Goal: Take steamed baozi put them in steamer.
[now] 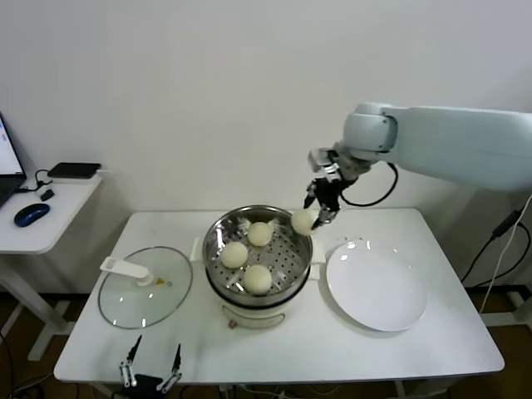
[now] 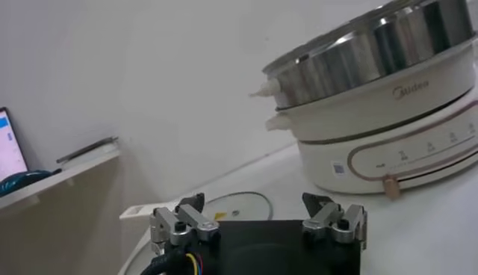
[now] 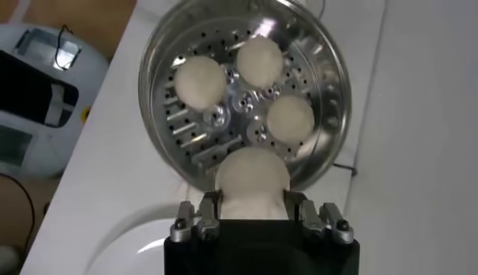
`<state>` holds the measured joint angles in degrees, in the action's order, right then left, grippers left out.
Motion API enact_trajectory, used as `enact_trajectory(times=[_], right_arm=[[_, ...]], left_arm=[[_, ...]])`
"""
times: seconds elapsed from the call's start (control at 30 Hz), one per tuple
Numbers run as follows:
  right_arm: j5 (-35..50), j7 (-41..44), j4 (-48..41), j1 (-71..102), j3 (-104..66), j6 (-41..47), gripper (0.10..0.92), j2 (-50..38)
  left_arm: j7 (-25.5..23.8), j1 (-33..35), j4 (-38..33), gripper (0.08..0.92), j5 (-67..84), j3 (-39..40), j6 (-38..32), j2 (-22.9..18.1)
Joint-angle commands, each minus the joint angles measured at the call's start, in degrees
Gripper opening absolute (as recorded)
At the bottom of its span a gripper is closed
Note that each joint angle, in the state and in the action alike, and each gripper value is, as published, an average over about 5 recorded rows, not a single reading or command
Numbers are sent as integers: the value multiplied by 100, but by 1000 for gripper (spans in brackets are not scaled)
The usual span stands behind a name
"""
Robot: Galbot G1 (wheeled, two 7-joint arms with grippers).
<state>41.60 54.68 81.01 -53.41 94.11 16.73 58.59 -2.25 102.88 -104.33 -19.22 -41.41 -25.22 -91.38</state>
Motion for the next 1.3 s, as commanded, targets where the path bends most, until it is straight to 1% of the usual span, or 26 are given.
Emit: enact_trajectory(times=[0.03,0.2,0.43,0.73,0.87,0.97,1.13,1.23,1.3], right_arm=[[-275,-442,191,1043,-459,462,576,268],[-619,-549,114,1620,-622,556,577,220],[-890,-668,-140,1984,-735,547,571,255],[-943,-789,-392,2102,-861,516,568,393],[-725,-767,-361,1803,-818,436,576,387],[-267,-597,-330,1322,-648,375,627,387],[611,-259,-288,445,-187,249,766,287],[807,-193,-270,164,-107,215,813,66],[829,-468,-202,176,-229,219,820,-188]], left_arm=[[-1,5,42,823,-26,-13,-1,-10],[4,6,91,823,-30,-31,-11,0],[7,-9,100,823,-6,-69,-8,18],[9,-6,78,823,12,-79,-23,24],[11,15,53,823,27,-99,-25,34],[10,32,29,823,33,-112,-22,41],[10,67,-22,823,34,-114,-16,41],[10,78,-41,823,34,-103,-18,39],[11,79,-49,823,35,-94,-19,38]])
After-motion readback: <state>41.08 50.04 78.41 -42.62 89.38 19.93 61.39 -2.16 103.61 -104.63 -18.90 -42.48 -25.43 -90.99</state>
